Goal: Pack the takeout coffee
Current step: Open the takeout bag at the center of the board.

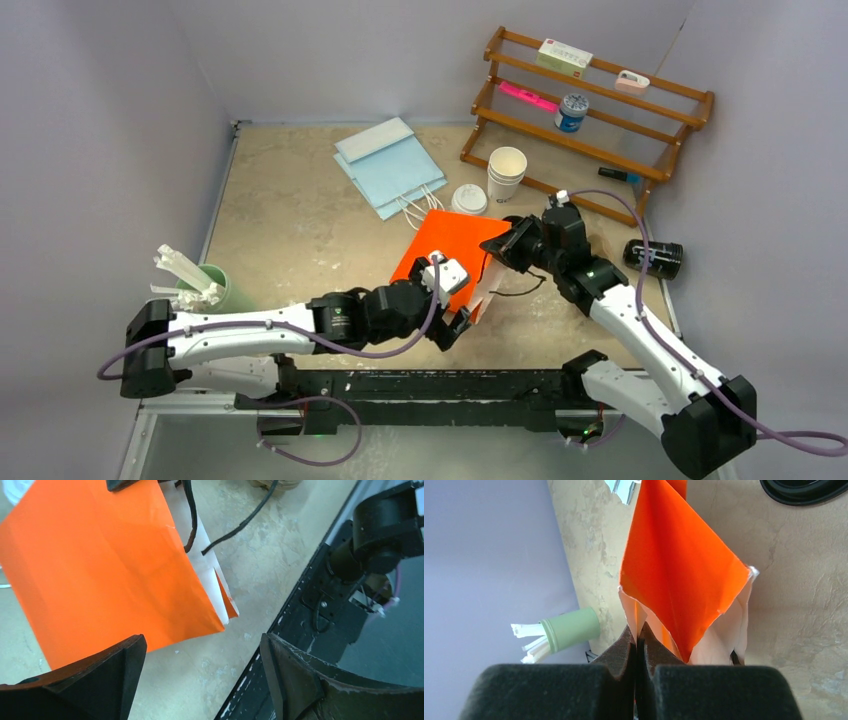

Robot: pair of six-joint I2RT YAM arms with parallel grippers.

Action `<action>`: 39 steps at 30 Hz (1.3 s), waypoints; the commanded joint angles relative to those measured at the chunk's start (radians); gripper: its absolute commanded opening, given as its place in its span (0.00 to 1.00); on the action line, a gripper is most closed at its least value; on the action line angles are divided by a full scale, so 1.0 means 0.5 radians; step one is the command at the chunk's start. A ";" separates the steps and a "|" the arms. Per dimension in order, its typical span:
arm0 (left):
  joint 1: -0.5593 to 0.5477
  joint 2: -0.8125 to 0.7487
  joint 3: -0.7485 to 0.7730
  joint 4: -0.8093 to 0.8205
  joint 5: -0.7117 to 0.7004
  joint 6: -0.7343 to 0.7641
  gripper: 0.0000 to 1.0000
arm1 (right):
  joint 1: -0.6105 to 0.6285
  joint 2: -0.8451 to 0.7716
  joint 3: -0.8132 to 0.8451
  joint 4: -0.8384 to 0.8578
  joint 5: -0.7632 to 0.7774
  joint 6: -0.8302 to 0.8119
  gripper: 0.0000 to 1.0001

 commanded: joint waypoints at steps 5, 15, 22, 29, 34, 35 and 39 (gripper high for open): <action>-0.215 0.222 0.309 0.036 -0.772 -0.039 0.83 | 0.005 -0.058 0.074 -0.011 0.074 0.105 0.00; -0.329 0.684 0.704 -0.051 -1.285 0.068 0.73 | 0.005 -0.093 0.049 -0.006 0.077 0.133 0.00; -0.329 0.938 0.917 -0.232 -1.527 0.082 0.55 | 0.004 -0.109 0.055 -0.009 0.065 0.142 0.00; -0.240 1.156 1.082 -0.433 -1.697 0.007 0.35 | 0.004 -0.140 0.131 -0.077 0.111 0.127 0.00; -0.160 1.111 1.085 -0.462 -1.691 -0.023 0.00 | 0.004 -0.160 0.248 -0.150 0.140 0.085 0.07; -0.155 1.082 1.083 -0.468 -1.698 -0.010 0.00 | 0.004 -0.159 0.277 -0.162 0.138 0.067 0.13; -0.103 0.914 1.055 -0.509 -1.583 -0.021 0.00 | 0.003 -0.162 0.522 -0.299 0.196 -0.141 0.49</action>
